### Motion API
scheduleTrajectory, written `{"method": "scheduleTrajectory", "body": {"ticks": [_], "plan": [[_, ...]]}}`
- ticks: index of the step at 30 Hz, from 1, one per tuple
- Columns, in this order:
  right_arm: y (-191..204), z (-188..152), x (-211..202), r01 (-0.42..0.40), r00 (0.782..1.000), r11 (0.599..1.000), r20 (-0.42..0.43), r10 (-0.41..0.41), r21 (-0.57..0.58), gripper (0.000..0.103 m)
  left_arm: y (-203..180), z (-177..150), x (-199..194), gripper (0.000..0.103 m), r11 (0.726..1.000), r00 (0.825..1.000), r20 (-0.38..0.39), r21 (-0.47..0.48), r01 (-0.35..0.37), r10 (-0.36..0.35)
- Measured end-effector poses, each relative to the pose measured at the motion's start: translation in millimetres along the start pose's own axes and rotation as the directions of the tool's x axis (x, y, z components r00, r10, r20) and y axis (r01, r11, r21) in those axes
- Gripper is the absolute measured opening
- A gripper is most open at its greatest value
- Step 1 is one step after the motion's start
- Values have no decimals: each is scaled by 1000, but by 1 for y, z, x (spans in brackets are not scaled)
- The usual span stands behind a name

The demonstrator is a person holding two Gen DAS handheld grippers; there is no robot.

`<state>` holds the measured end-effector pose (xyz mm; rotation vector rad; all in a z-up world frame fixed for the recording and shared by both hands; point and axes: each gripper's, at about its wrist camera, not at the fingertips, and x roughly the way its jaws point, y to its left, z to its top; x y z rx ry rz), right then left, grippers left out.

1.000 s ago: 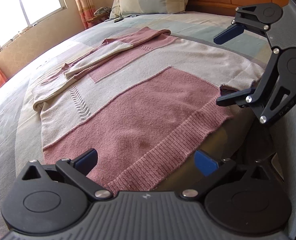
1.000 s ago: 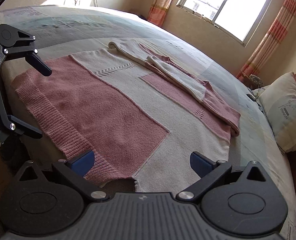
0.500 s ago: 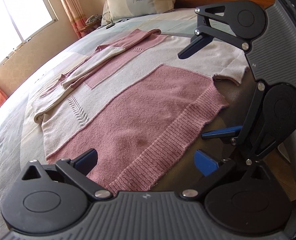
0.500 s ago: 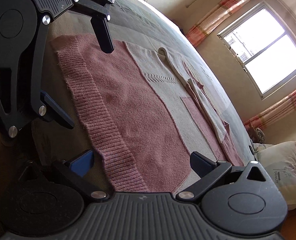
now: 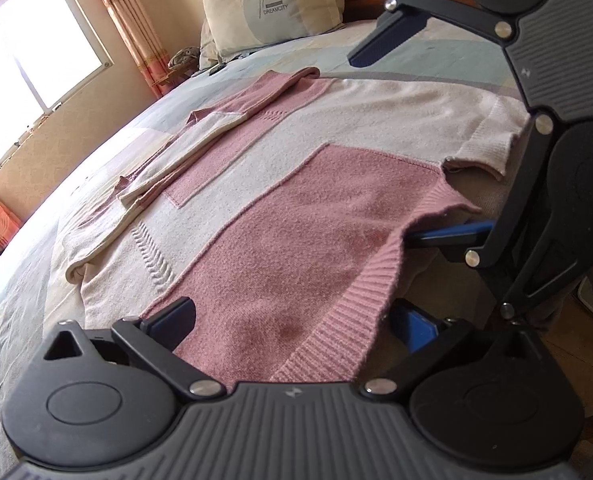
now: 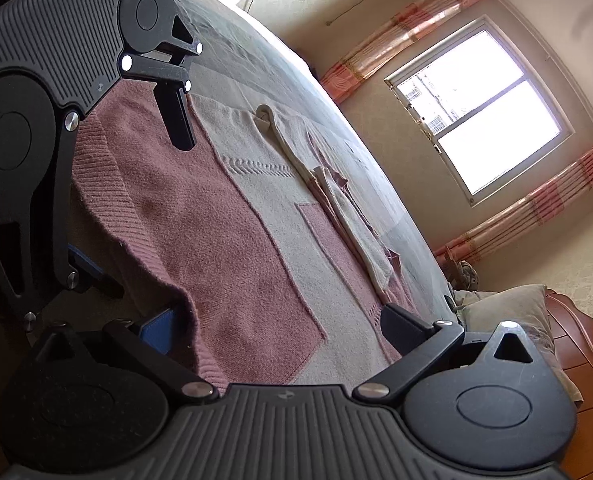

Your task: Fold clothes

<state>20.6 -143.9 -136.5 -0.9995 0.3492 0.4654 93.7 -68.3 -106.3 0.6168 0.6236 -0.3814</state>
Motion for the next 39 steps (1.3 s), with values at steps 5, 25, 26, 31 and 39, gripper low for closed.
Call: {"method": "scheduleTrajectory", "body": {"ticks": [5, 25, 26, 31, 39], "plan": [[1, -1, -1, -33, 999, 999, 4, 33, 12, 103, 4, 0, -2, 102, 1000, 1000, -1, 12, 3, -3], [11, 10, 3, 88, 996, 995, 32, -87, -44, 103, 5, -3, -1, 102, 998, 999, 10, 45, -40, 40], [10, 10, 3, 85, 996, 996, 32, -84, -38, 103, 8, -3, -1, 102, 998, 999, 13, 37, -52, 52], [19, 10, 0, 17, 998, 998, 54, -14, -55, 103, 21, -1, -5, 102, 998, 998, 35, -8, -57, 57], [26, 7, 26, 125, 992, 990, -26, -127, -63, 103, 15, -11, -3, 102, 996, 998, 4, 52, -67, 66]]}}
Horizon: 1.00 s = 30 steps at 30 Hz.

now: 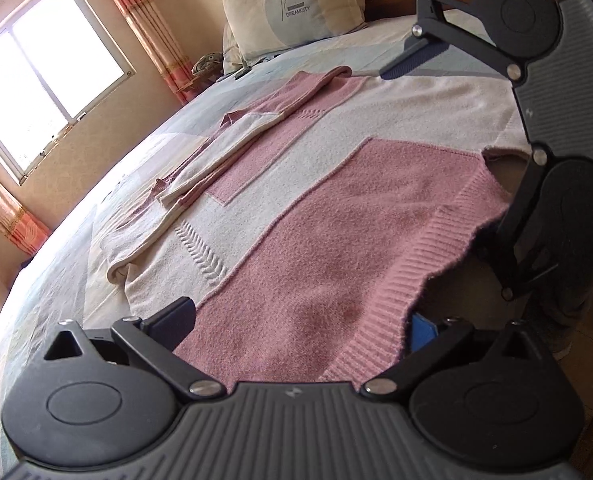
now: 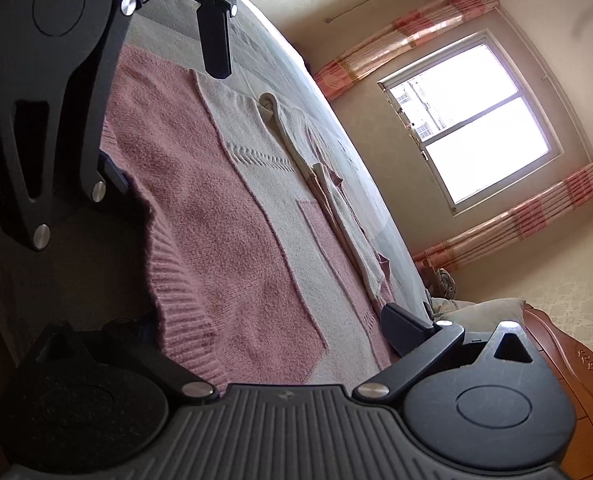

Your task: Fold clothes

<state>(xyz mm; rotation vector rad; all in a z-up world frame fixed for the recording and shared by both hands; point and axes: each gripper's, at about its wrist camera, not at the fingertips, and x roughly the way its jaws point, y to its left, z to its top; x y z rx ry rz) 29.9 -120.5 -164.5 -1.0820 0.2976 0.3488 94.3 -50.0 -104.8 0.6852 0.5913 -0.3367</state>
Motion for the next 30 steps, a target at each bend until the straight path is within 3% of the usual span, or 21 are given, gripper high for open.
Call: {"method": "scheduleTrajectory", "body": {"ticks": [7, 10, 14, 24, 30], "plan": [[-4, -6, 6, 21, 1000, 999, -13, -21, 24, 103, -21, 15, 10, 102, 996, 999, 32, 82, -44, 42], [-8, -8, 6, 63, 998, 997, -2, -63, 52, 103, -29, 23, 15, 102, 983, 996, 55, 164, -81, 72], [-13, -10, 5, 112, 994, 990, 3, -113, 87, 103, -34, 23, 21, 103, 950, 979, 61, 237, -202, 193], [-12, -31, -3, 59, 998, 985, -39, -54, 161, 103, -7, 35, 17, 103, 981, 984, 36, 83, -176, 173], [-14, -49, -10, 65, 996, 979, -76, -52, 195, 103, -2, 38, 17, 103, 982, 984, 35, 67, -177, 175]]}}
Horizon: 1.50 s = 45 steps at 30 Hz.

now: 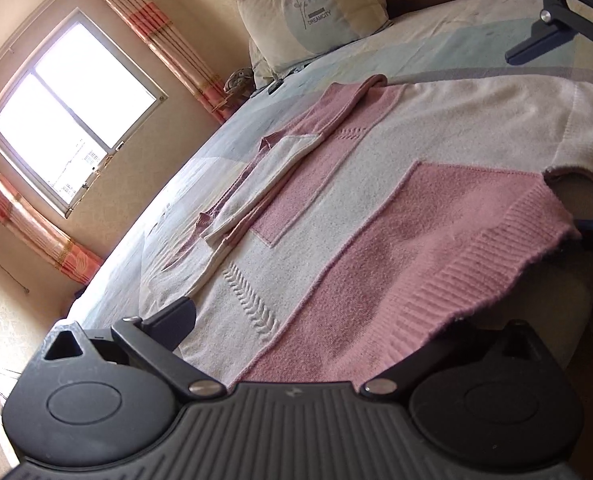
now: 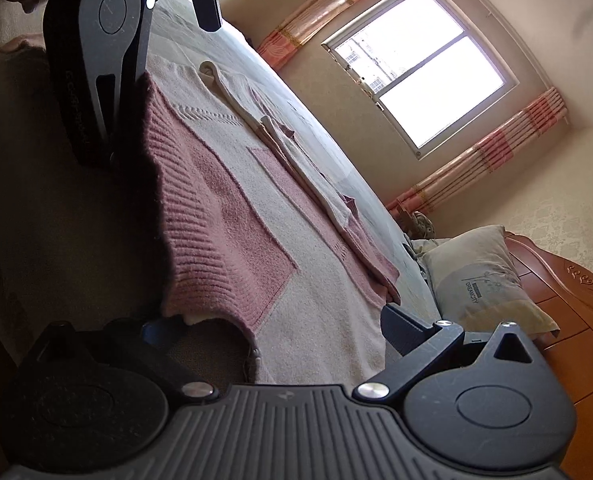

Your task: Fold clothes

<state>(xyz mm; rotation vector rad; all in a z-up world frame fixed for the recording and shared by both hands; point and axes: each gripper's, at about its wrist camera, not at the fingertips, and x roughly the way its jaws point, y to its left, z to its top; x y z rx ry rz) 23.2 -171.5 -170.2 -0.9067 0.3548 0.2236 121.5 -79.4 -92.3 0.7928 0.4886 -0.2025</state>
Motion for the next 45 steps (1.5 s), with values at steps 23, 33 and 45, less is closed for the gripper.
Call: {"method": "scheduleTrajectory", "body": {"ticks": [23, 33, 45], "plan": [[-24, -50, 7, 118, 978, 956, -136, -159, -269, 103, 0, -9, 0, 103, 999, 1000, 2, -36, 25, -25], [-13, -27, 22, 85, 995, 951, -17, -94, -297, 103, -12, -23, -2, 103, 996, 999, -32, 86, -21, 24], [-26, -43, 26, 69, 996, 924, -19, -82, -377, 103, -37, -34, 5, 102, 917, 992, 5, 381, -121, 129]]}}
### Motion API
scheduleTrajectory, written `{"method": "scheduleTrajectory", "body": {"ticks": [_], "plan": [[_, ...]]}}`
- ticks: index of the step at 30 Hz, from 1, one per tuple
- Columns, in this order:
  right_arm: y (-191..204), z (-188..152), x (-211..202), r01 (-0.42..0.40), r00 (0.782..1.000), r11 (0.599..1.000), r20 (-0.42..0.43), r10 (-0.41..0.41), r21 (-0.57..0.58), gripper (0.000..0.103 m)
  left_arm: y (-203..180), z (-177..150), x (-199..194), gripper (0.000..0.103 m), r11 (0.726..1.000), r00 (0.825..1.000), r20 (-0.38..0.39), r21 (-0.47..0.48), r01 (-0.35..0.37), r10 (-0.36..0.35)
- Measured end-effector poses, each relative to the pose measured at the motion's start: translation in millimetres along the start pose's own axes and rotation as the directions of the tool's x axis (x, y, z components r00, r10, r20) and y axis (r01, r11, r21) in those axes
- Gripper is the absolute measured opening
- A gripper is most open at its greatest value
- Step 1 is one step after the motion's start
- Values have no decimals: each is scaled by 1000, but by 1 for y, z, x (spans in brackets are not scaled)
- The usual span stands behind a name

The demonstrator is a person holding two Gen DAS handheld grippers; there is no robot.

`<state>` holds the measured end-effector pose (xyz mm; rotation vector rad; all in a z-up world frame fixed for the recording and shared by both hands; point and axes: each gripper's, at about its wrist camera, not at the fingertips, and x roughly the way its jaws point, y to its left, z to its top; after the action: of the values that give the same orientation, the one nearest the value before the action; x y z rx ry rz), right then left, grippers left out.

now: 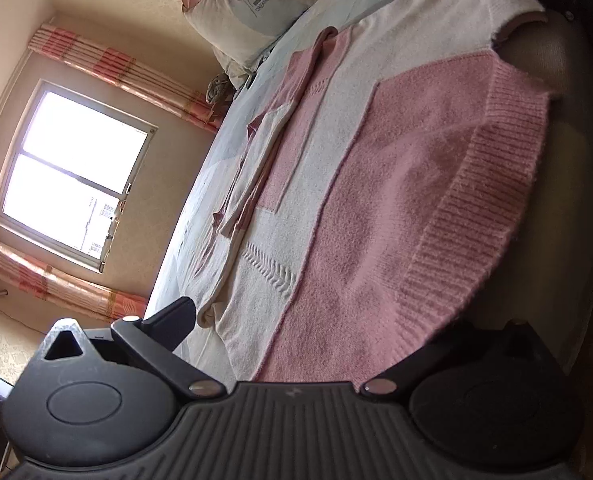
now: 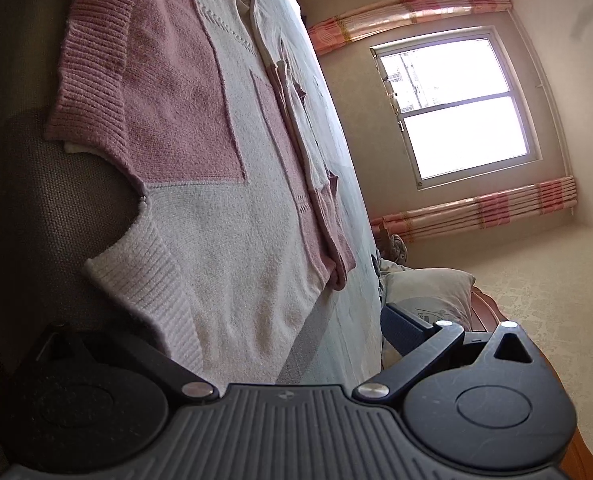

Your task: Fold clothes

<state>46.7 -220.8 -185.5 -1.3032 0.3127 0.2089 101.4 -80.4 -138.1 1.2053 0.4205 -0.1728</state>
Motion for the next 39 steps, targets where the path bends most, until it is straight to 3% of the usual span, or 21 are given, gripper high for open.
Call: {"method": "scheduleTrajectory", "body": {"ticks": [4, 16, 25, 31, 36, 39], "plan": [[2, -2, -1, -2, 1000, 999, 12, 2, -34, 103, -3, -10, 4, 103, 995, 999, 14, 90, -32, 31], [4, -17, -4, -9, 1000, 995, 24, 11, -100, 103, -1, -9, 16, 103, 990, 1000, 9, 138, -18, 17], [-1, -24, -5, -39, 998, 991, 39, 45, -126, 103, -7, -13, 19, 102, 964, 998, 50, 264, -43, 31], [1, -24, -5, -20, 999, 989, 36, 26, -146, 103, -6, -13, 27, 102, 967, 999, 23, 253, -38, 34], [13, -22, -10, 24, 999, 984, 45, -16, -176, 102, -7, -15, 25, 88, 973, 1000, 21, 230, -11, 6], [9, -23, -10, 1, 999, 992, 34, 3, -129, 99, -10, -17, 20, 64, 979, 999, 14, 201, 27, -30]]}}
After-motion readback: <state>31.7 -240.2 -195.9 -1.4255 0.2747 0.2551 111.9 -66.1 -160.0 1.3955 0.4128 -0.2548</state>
